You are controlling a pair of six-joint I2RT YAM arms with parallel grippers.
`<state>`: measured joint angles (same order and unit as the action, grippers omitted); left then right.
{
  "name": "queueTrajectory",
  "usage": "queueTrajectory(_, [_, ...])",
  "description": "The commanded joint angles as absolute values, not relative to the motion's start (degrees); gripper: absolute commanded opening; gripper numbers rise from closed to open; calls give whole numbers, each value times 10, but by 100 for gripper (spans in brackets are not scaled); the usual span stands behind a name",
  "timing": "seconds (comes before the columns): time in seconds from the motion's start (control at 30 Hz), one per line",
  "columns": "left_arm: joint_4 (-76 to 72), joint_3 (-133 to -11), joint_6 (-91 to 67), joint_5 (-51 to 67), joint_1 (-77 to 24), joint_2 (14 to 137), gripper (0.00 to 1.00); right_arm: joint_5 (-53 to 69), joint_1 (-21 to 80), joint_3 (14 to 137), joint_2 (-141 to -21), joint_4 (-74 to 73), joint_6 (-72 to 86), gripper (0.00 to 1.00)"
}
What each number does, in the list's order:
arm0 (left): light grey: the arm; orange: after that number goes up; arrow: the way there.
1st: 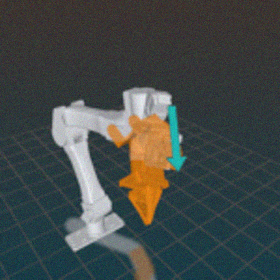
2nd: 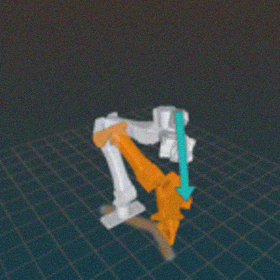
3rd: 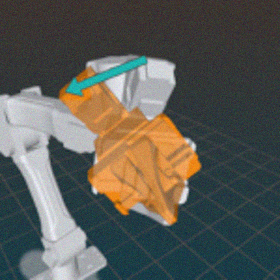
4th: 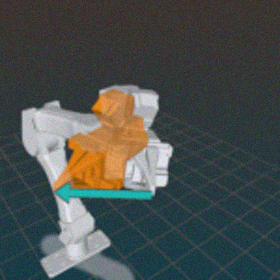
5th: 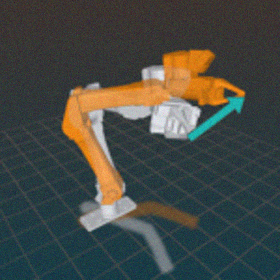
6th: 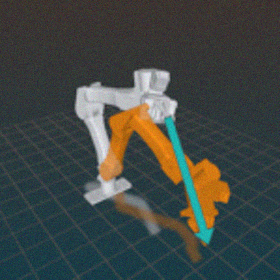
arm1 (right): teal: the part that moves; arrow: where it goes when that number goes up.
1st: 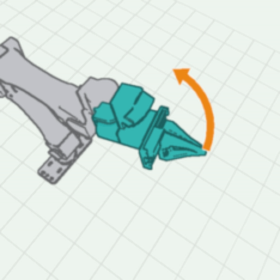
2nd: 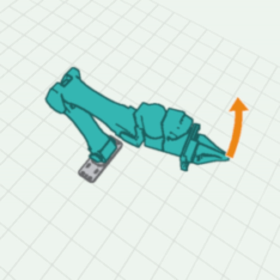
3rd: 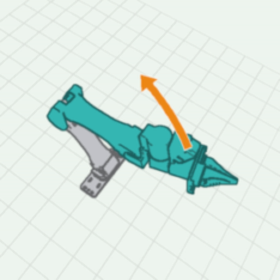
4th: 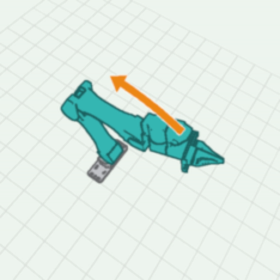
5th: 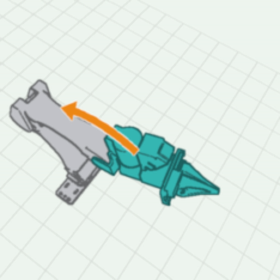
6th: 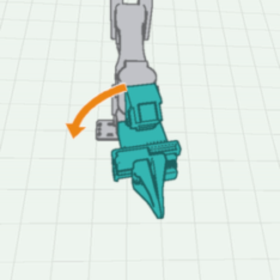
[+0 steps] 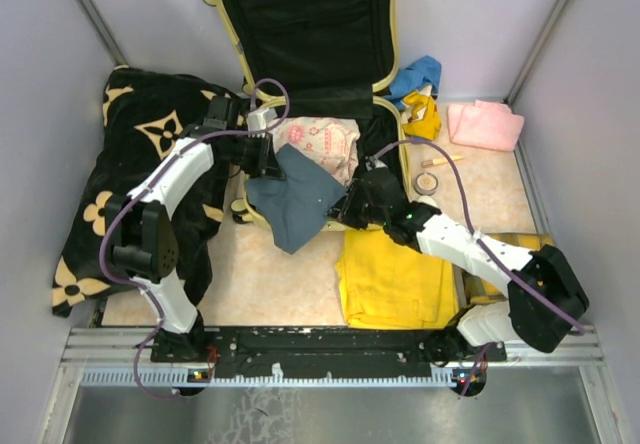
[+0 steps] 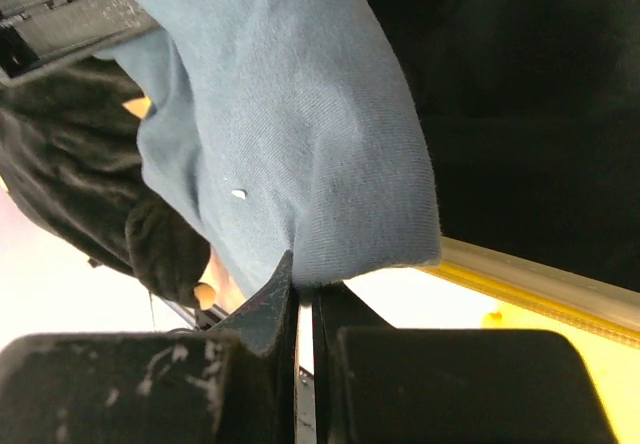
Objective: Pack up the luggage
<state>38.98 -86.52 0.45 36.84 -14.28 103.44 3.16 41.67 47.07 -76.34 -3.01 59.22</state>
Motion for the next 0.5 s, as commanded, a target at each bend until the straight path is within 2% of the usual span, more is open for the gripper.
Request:
queueTrajectory(0.0, [355,-847,-57,335,-140,971,0,59,385,563,-736,-106,536,0])
queueTrajectory(0.2, [353,-834,-150,239,-141,951,0,119,310,652,-774,-213,444,0])
queueTrajectory(0.47, [331,-809,-216,159,-161,950,0,143,265,765,-907,-274,350,0])
